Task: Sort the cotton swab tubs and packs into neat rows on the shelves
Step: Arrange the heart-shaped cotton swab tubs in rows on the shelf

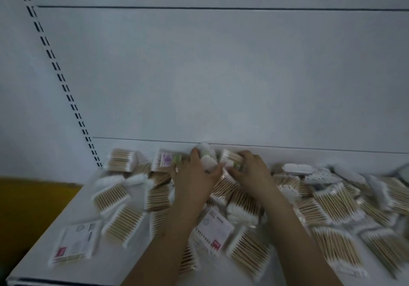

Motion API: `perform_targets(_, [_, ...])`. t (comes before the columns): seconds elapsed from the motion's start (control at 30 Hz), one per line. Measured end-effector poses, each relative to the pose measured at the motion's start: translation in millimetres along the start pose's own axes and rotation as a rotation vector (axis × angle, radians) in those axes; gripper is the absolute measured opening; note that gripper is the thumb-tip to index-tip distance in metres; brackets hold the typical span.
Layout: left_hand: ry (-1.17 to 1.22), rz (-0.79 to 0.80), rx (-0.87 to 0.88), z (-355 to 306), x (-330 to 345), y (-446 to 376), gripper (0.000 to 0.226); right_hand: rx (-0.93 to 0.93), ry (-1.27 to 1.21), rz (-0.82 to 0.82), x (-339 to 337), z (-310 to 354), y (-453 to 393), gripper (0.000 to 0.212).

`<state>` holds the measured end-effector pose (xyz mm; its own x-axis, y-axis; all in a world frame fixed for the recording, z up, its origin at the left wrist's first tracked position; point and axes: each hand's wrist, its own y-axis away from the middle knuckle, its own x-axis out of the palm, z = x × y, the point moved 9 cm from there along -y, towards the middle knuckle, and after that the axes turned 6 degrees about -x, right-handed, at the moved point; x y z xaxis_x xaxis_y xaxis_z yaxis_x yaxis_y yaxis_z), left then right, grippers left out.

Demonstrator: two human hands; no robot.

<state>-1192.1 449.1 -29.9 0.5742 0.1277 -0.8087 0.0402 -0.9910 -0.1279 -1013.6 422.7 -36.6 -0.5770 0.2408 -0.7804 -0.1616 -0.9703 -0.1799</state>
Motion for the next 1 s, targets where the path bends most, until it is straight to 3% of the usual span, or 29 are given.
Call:
perform_targets(0.1, [0.091,-0.019,0.077,-4,-9,-1,0.09,0.004,-0.029,-0.02,-3,1,0,0.053])
perform_targets(0.2, [0.334,-0.029,0.133,-7,-31,2,0.091,0.023,-0.086,-0.081,-12,3,5,0.054])
perform_targets(0.33, [0.609,0.035,0.151,-4,-55,17,0.077,-0.039,-0.138,-0.282,-51,13,12,0.033])
perform_targets(0.4, [0.749,0.1,0.129,0,-55,25,0.071,-0.024,-0.212,-0.392,-73,16,19,0.032])
perform_targets(0.6, [0.949,0.223,0.176,-9,-36,48,0.069,0.173,-0.962,-0.626,-96,-7,43,0.045])
perform_targets(0.8, [1.006,0.274,0.234,-60,-12,74,0.031,0.171,-0.787,-0.618,-136,-38,70,0.065])
perform_targets(0.93, [1.01,0.387,0.212,-111,26,108,0.04,0.146,-0.711,-0.698,-195,-69,109,0.044])
perform_targets(1.0, [0.997,0.427,0.224,-142,47,132,0.048,0.136,-0.641,-0.764,-233,-91,136,0.045])
